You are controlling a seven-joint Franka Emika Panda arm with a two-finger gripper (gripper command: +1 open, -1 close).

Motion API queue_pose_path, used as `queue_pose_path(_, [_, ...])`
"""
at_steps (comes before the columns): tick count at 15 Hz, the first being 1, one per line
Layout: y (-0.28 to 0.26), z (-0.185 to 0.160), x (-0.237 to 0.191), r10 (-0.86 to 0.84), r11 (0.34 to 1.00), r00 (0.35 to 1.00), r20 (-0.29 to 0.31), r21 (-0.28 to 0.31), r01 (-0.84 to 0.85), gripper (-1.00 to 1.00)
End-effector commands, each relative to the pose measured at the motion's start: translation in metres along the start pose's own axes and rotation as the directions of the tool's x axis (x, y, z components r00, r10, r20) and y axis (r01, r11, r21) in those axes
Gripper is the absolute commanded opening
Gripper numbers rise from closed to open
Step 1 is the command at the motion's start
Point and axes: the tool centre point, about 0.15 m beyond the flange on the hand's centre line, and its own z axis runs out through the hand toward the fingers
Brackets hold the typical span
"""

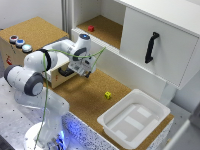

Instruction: Grasp the drawer handle, then close it

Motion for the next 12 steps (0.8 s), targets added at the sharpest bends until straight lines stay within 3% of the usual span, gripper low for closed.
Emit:
queue_pose_path(1, [-0.039,0.01,0.036,0.067,0.996,0.995,0.069,-0.06,-0.063,-1.0])
queue_pose_path(4, [-0.054,0.006,0.044,0.063,0.995,0.996,0.057,-0.079,-0.059,-1.0])
queue_pose_path(12, [-0.111,0.024,0.063,0.017,0.999,0.998,0.059,-0.03,-0.016,-1.0])
